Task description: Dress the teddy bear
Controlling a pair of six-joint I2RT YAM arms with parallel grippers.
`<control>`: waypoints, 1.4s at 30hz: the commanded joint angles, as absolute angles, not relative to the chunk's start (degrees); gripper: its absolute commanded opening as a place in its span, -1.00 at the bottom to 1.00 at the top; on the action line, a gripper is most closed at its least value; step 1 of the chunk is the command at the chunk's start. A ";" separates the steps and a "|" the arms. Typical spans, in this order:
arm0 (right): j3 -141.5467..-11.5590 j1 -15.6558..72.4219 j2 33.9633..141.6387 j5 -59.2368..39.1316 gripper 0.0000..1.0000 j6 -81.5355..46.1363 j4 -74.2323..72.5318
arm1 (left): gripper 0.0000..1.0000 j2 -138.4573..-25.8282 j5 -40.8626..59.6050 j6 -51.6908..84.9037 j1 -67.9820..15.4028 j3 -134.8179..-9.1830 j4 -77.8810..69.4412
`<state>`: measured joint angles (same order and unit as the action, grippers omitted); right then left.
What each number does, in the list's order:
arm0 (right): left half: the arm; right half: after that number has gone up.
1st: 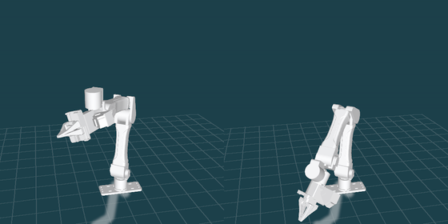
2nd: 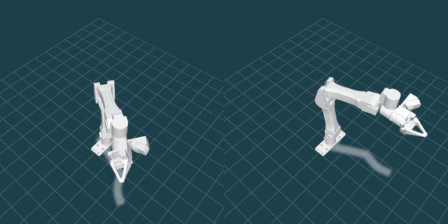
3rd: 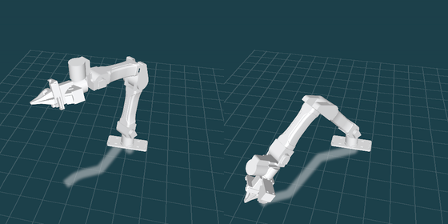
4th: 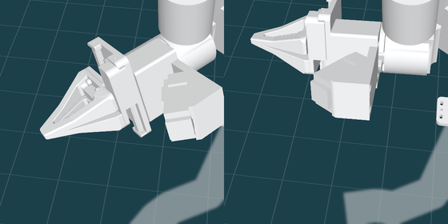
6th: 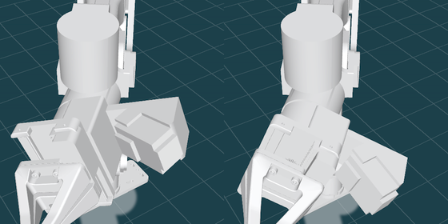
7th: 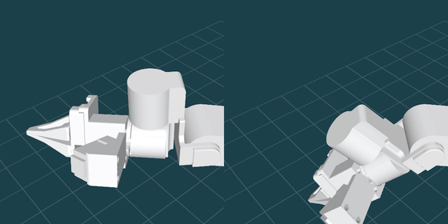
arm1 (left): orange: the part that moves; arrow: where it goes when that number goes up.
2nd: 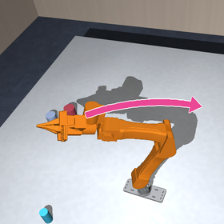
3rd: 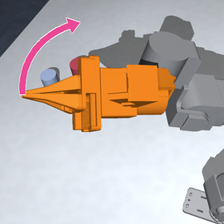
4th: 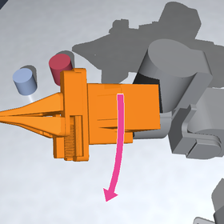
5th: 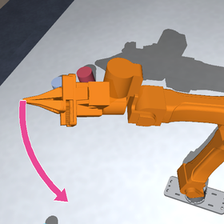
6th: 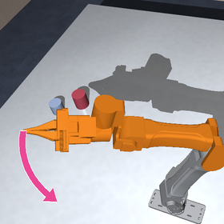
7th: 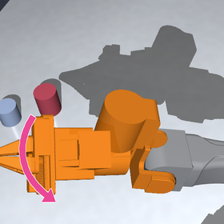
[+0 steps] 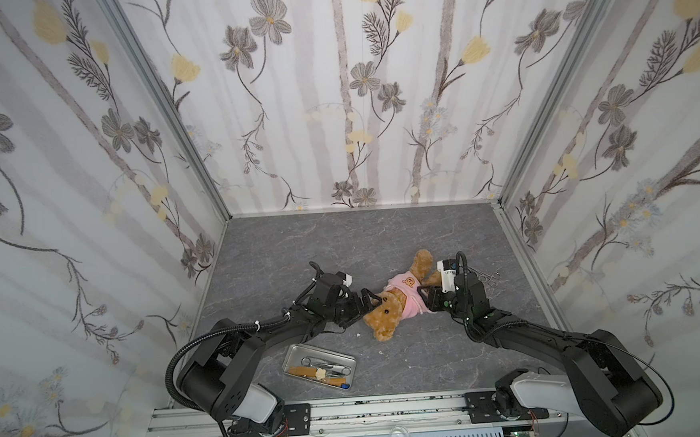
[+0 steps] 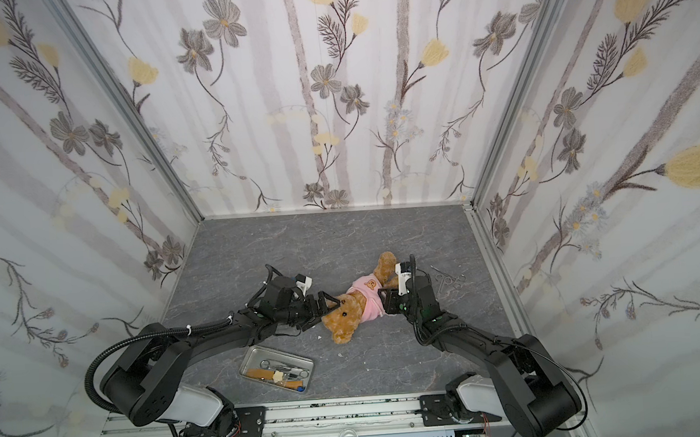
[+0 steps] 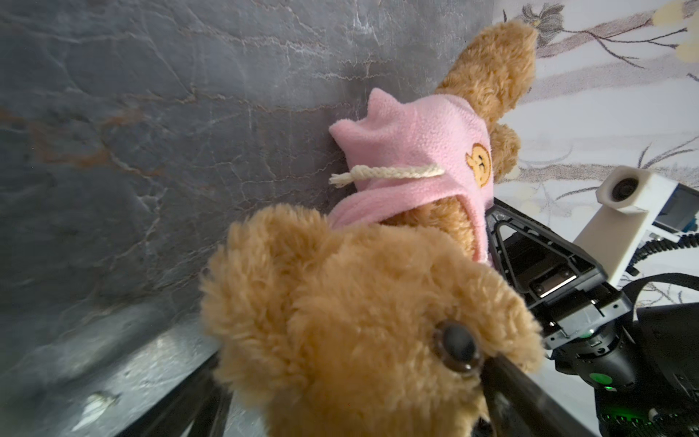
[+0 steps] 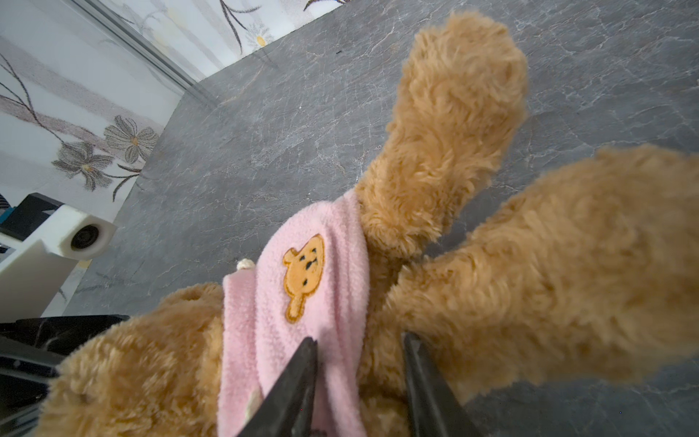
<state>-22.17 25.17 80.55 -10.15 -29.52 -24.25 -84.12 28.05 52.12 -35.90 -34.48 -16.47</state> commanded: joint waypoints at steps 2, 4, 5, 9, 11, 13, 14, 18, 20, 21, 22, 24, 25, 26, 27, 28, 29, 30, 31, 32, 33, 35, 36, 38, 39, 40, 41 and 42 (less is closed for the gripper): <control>-22.57 25.31 80.49 -11.01 -0.21 -30.06 -26.72 | 1.00 -78.50 17.30 44.20 -36.23 -33.44 -11.57; -22.72 25.31 80.42 -11.14 -0.20 -29.82 -26.55 | 1.00 -73.32 10.28 40.84 -36.84 -32.48 -10.09; -22.68 25.26 80.42 -11.15 -0.21 -29.82 -26.53 | 1.00 -71.10 7.43 38.92 -37.48 -32.10 -9.87; -22.71 25.31 79.60 -10.73 -0.20 -29.49 -25.95 | 1.00 -64.94 -2.12 22.56 -44.80 -32.61 -11.34; -22.76 25.31 78.91 -10.28 -0.19 -29.09 -25.49 | 1.00 -65.09 -6.05 12.58 -49.67 -33.29 -12.04; -22.85 25.22 78.28 -10.03 -0.19 -28.69 -24.99 | 1.00 -67.59 -8.67 5.06 -53.06 -34.79 -11.38; -22.90 25.22 78.09 -9.97 -0.18 -28.48 -24.84 | 1.00 -68.87 -9.13 2.96 -53.83 -35.53 -10.97; -22.78 25.14 77.88 -10.31 -0.18 -28.30 -24.87 | 1.00 -76.59 -10.65 -2.11 -55.46 -38.71 -10.55; -22.61 25.11 77.84 -10.45 -0.18 -28.19 -24.79 | 1.00 -80.21 -9.48 -2.16 -55.53 -40.16 -10.55; -22.52 24.98 77.78 -10.47 -0.18 -28.08 -24.78 | 1.00 -82.14 -8.58 -1.74 -55.57 -40.67 -10.46; -22.35 24.96 77.51 -10.46 -0.18 -27.99 -24.61 | 1.00 -83.95 -8.02 -1.11 -55.47 -40.97 -10.55; -22.11 24.70 77.05 -10.47 -0.18 -27.82 -24.44 | 1.00 -87.11 -8.00 -0.40 -55.46 -41.30 -10.46; -22.07 24.53 76.76 -10.54 -0.18 -27.70 -24.14 | 1.00 -88.54 -7.64 0.16 -55.35 -41.22 -10.54; -21.98 24.35 76.41 -10.59 -0.18 -27.56 -23.98 | 1.00 -89.59 -7.12 0.83 -55.02 -41.22 -10.55; -21.98 24.09 75.90 -10.72 -0.18 -27.33 -23.70 | 1.00 -91.05 -6.65 1.69 -54.74 -41.35 -10.59; -22.14 23.67 75.21 -11.06 -0.17 -26.86 -23.17 | 0.95 -92.24 -6.23 2.46 -54.31 -41.47 -10.55; -22.30 23.43 74.48 -11.40 -0.16 -26.33 -22.65 | 0.87 -93.00 -5.62 3.29 -53.94 -41.57 -10.55; -22.66 22.99 73.02 -11.60 -0.15 -25.54 -21.36 | 0.72 -93.48 -4.78 4.32 -53.35 -41.62 -10.59; -22.85 22.69 71.26 -11.31 -0.14 -24.59 -20.12 | 0.57 -93.75 -3.49 5.40 -52.49 -41.46 -10.92; -22.99 22.46 69.06 -10.49 -0.13 -23.84 -18.63 | 0.39 -93.67 -1.87 6.76 -51.55 -41.22 -11.44; -22.88 22.28 67.21 -9.79 -0.12 -23.23 -17.37 | 0.23 -93.41 -0.10 7.59 -50.62 -40.93 -11.93; -22.82 22.23 63.42 -8.95 -0.11 -21.81 -15.13 | -0.06 -92.57 4.07 8.52 -48.58 -40.17 -12.71; -22.63 22.26 62.14 -9.21 -0.10 -21.36 -14.40 | -0.19 -92.14 5.81 8.36 -47.72 -39.84 -12.89; -22.44 22.32 59.66 -10.98 -0.11 -20.57 -12.89 | -0.50 -91.04 10.65 7.22 -45.93 -39.27 -13.30; -22.33 22.37 58.75 -11.94 -0.11 -20.31 -12.39 | -0.63 -90.48 12.96 6.84 -45.03 -39.01 -13.48; -22.25 22.45 57.91 -12.79 -0.12 -20.17 -11.84 | -0.77 -89.83 15.51 6.40 -43.84 -38.88 -13.73; -22.17 22.58 56.88 -13.75 -0.13 -19.93 -11.46 | -0.90 -89.08 18.22 6.01 -42.63 -38.77 -14.10; -22.07 22.62 56.00 -14.88 -0.13 -19.42 -11.30 | -0.98 -88.42 20.44 5.60 -41.57 -38.60 -14.44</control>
<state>-22.20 22.44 57.45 -11.40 -21.58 -12.95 -89.93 10.76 6.37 -43.42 -38.98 -13.21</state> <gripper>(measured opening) 0.436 0.049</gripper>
